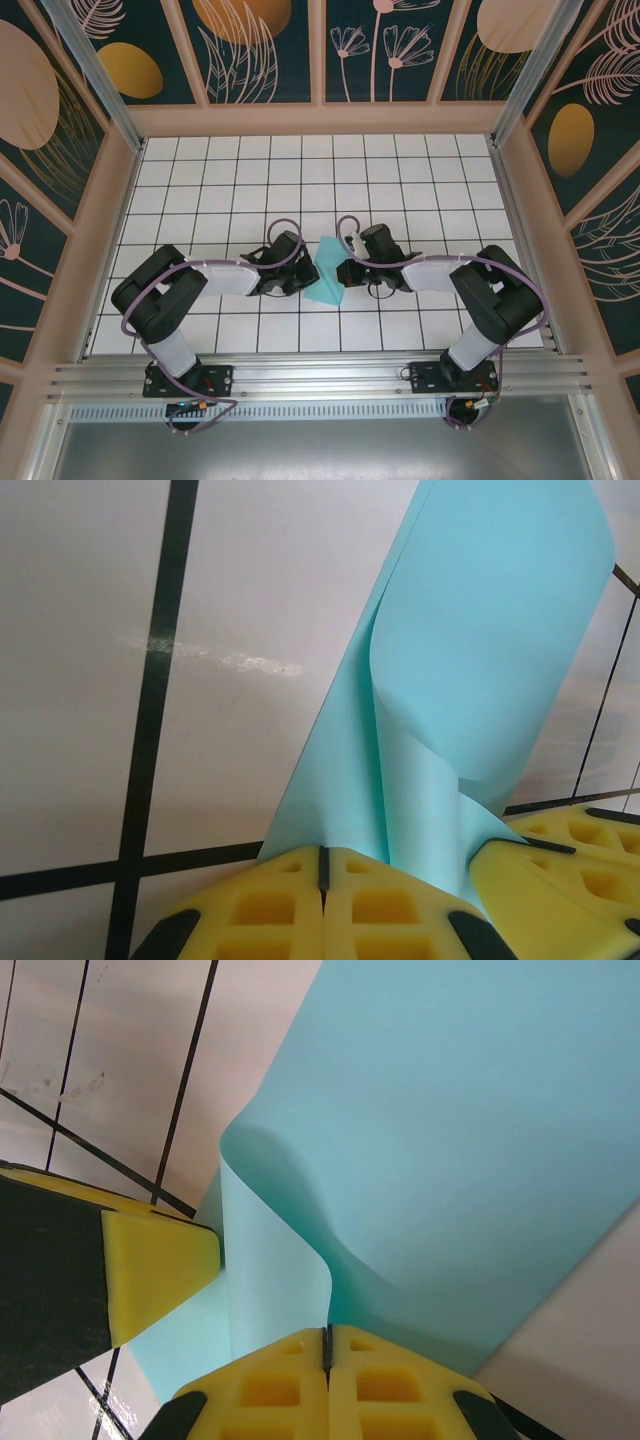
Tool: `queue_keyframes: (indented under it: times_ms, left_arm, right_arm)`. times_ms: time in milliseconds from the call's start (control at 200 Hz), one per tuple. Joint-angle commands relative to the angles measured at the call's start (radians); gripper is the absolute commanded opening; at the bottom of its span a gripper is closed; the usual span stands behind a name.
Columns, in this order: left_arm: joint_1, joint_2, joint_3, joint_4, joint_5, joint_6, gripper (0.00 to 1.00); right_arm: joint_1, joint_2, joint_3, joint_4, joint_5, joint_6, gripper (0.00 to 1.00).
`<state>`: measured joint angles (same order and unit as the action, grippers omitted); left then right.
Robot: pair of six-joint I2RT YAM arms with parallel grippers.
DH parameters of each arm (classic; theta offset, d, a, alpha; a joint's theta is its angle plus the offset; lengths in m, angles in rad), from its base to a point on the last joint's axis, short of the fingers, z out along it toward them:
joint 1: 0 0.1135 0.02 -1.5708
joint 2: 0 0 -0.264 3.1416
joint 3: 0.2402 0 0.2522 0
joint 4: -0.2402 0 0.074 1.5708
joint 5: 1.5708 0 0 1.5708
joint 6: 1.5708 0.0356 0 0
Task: Fold a paper plane with a square sheet of paper (pick it up from the middle)
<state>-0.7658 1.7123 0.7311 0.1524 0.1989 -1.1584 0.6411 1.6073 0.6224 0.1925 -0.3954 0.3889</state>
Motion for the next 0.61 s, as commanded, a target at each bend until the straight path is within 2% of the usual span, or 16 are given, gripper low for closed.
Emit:
queue_keyframes:
  times_ms: [0,600]
  left_arm:
    - [-0.009,0.045,-0.004,-0.096,-0.027,0.025,0.08]
    - [-0.01,0.046,0.002,-0.104,-0.027,0.028,0.08]
  right_arm:
    - [-0.011,0.021,0.034,-0.013,-0.012,-0.034,0.01]
    - [-0.021,0.036,0.043,-0.021,-0.013,-0.056,0.02]
